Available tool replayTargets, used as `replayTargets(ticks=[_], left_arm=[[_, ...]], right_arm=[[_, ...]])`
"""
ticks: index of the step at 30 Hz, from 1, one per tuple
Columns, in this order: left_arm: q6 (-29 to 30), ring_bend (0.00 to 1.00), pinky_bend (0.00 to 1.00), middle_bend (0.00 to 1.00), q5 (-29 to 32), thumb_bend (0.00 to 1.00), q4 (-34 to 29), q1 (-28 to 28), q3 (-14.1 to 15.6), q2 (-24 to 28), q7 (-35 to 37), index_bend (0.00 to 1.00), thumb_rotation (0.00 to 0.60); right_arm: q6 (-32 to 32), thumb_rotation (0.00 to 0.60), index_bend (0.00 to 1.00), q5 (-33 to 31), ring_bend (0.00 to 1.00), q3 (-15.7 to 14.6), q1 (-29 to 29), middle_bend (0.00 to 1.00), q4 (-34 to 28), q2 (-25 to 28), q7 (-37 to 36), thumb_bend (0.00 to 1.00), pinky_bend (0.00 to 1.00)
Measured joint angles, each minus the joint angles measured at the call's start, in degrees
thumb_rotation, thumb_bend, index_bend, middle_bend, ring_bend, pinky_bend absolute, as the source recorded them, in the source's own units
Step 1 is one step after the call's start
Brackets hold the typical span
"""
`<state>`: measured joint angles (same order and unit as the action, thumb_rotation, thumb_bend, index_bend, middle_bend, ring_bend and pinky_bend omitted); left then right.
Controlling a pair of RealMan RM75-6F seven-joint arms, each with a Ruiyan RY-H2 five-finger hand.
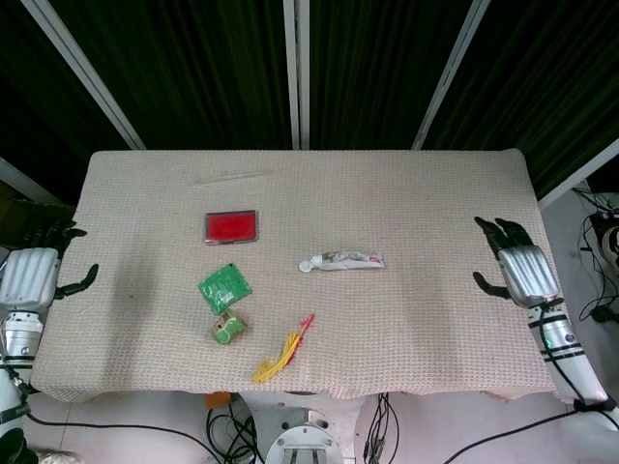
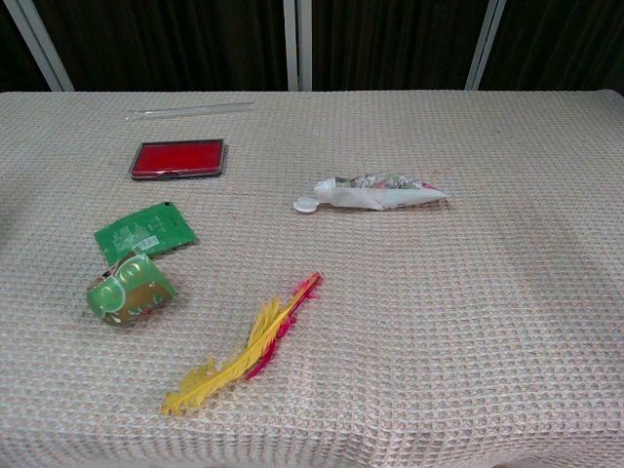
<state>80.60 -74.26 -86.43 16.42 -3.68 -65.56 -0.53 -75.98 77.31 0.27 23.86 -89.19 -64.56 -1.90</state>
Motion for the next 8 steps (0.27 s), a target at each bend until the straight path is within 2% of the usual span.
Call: replayTargets(ticks=[4, 8], left_arm=[[4.65, 0.10, 0.18, 0.17, -2.96, 0.32, -1.40, -3.48, 2.21, -0.37, -3.40, 0.28, 0.431], [7.41, 0.10, 0.18, 0.17, -5.22, 0.32, -5.28, -6.87, 4.34, -0.63, -6.09, 0.28, 0.434]], right_arm=[[-7.27, 0.600, 0.02, 0.72, 0.05, -1.71, -6.80, 0.16, -2.16, 1.63, -0.19, 0.29, 0.13], [-12.18, 0.600, 0.02, 2.44, 0.05, -2.91, -11.68, 0.16, -2.40, 0.95, -0.25, 0.29, 0.13]])
